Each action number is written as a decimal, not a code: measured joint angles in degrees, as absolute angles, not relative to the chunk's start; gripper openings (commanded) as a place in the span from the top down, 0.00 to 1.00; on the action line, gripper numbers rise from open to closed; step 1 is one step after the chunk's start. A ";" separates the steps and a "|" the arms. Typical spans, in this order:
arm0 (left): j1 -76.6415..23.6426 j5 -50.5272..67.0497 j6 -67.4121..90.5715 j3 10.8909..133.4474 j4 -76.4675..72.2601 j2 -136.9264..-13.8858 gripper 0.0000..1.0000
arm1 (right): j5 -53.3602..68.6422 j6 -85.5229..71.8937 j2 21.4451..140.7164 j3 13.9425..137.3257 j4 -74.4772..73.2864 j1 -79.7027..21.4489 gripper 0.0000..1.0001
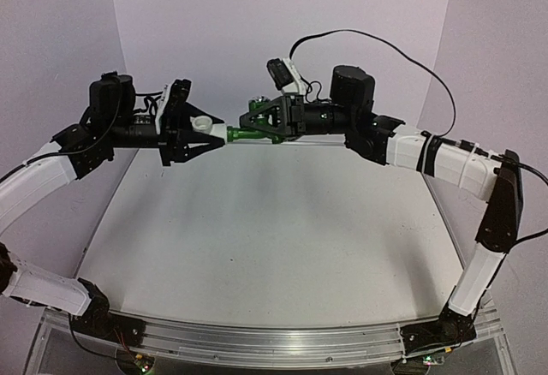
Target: Install the water faucets
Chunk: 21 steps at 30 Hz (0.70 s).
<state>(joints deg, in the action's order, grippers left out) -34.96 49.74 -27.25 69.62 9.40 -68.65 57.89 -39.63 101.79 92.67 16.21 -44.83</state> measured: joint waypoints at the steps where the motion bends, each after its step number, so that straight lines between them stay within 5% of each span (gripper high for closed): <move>1: -35.18 49.77 -31.62 70.14 11.14 -67.84 1.00 | 59.56 -40.61 102.36 93.36 17.56 -45.02 1.00; 9: -36.62 54.54 -66.53 81.18 22.92 -68.33 1.00 | 71.23 -53.32 107.29 103.38 27.14 -45.23 1.00; 16: -36.67 48.37 -100.75 81.68 22.33 -69.33 0.99 | 71.86 -74.93 109.38 105.54 19.56 -44.39 1.00; 19: -36.70 44.68 -101.13 83.35 22.60 -71.89 0.74 | 69.59 -75.15 109.28 105.47 17.71 -42.76 1.00; 21: -36.99 42.92 -96.03 83.36 23.14 -73.93 0.48 | 64.05 -73.12 108.30 104.30 17.54 -40.81 1.00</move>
<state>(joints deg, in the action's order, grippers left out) -36.99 42.92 -96.03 83.36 23.14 -73.93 64.05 -73.12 108.30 104.30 17.54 -40.81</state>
